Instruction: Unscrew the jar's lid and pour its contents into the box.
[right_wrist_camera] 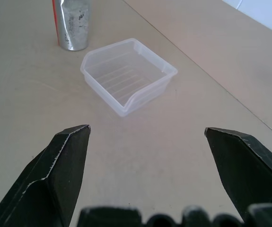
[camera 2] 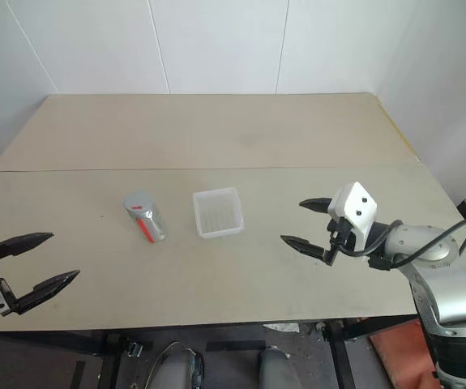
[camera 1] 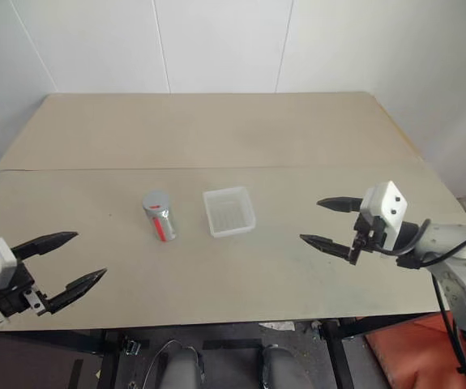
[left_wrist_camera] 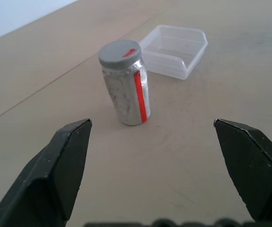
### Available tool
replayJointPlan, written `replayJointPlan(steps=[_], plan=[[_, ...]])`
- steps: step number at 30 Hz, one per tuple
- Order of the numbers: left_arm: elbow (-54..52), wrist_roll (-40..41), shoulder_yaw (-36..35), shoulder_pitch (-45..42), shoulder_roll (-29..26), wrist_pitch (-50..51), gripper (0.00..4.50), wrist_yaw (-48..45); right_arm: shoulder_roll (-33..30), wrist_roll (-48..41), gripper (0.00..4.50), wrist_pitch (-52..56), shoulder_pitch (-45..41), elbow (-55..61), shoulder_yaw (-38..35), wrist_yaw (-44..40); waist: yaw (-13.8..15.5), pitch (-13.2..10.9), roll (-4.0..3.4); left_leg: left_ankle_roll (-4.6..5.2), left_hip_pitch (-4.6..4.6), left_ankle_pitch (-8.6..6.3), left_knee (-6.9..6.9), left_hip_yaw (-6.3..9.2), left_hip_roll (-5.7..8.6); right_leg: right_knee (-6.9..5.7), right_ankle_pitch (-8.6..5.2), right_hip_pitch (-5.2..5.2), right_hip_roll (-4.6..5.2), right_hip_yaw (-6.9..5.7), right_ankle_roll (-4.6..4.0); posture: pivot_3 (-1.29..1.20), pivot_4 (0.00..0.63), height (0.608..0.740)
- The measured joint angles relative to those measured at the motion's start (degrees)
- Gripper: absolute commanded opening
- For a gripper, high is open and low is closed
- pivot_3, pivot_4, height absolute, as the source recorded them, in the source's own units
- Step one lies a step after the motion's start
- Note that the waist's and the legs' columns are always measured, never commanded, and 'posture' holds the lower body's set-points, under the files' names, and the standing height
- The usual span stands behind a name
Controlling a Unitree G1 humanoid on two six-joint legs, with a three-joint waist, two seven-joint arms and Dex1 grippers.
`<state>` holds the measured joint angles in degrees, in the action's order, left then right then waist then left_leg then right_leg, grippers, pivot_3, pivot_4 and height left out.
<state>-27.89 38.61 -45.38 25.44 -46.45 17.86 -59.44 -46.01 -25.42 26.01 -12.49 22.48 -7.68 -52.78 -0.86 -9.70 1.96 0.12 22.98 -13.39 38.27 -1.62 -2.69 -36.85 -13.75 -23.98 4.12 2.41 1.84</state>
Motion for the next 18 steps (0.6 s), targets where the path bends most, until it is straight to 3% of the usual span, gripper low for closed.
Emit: replayJointPlan(steps=[8,18], plan=[[0.0,-0.1,0.9,-5.1,-0.7,1.1,4.48,1.8,1.6,-0.3,4.50,0.0,1.2,1.2,0.2,1.0,0.1,0.0,0.01,0.00,0.12,0.00,0.00,0.01,0.02,0.01,0.01,-0.08,0.01,-0.01,0.00,0.00,0.150,0.740],[-6.6,-3.7,9.3,-2.6,7.8,1.9,4.48,11.8,-0.5,-0.2,4.50,-0.5,-3.1,0.4,0.3,-1.7,0.0,0.0,0.00,0.00,0.08,0.00,0.00,0.00,0.00,-0.01,0.02,-0.06,-0.02,0.04,-0.01,0.00,0.150,0.740]])
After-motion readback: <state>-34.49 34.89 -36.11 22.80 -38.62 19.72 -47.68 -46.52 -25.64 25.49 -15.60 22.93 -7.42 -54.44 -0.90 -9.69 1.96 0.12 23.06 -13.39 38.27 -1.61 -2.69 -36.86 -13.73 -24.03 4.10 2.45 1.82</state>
